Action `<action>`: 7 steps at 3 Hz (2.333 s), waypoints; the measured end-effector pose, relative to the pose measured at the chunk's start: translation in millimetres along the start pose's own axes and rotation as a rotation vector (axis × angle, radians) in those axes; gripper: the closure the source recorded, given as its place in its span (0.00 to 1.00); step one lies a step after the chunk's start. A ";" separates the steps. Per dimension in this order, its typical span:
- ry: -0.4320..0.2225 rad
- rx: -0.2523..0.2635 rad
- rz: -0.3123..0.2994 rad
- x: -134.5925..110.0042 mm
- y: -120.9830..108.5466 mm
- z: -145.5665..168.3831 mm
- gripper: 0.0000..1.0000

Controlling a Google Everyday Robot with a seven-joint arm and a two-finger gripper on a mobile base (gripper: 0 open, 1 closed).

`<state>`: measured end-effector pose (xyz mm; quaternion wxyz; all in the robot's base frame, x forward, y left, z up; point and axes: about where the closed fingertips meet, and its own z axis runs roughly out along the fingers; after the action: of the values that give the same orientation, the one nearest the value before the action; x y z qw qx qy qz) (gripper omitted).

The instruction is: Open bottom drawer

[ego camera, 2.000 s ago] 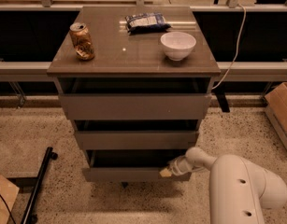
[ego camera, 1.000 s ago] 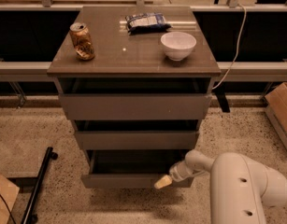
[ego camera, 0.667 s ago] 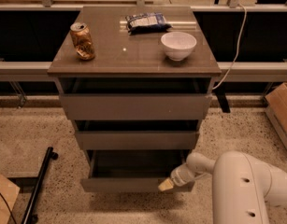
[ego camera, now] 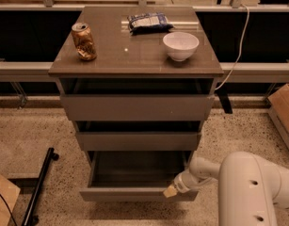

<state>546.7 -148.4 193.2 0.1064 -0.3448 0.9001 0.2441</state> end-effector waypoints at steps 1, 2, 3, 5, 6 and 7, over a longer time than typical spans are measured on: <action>0.010 -0.001 0.005 7.2 2.5 -4.2 0.45; 0.012 -0.005 0.005 7.9 4.1 -2.1 0.22; 0.067 -0.019 -0.013 6.9 6.6 4.9 0.01; 0.305 -0.097 -0.027 65.2 41.7 15.7 0.18; 0.305 -0.097 -0.027 64.1 41.1 15.8 0.43; 0.305 -0.093 -0.026 71.5 48.7 10.6 0.54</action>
Offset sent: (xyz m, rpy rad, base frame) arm -0.0070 -0.0047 0.0020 -0.0059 0.0094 -0.0005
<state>461.3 -152.3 176.2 -0.0445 -0.3941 0.8889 0.2291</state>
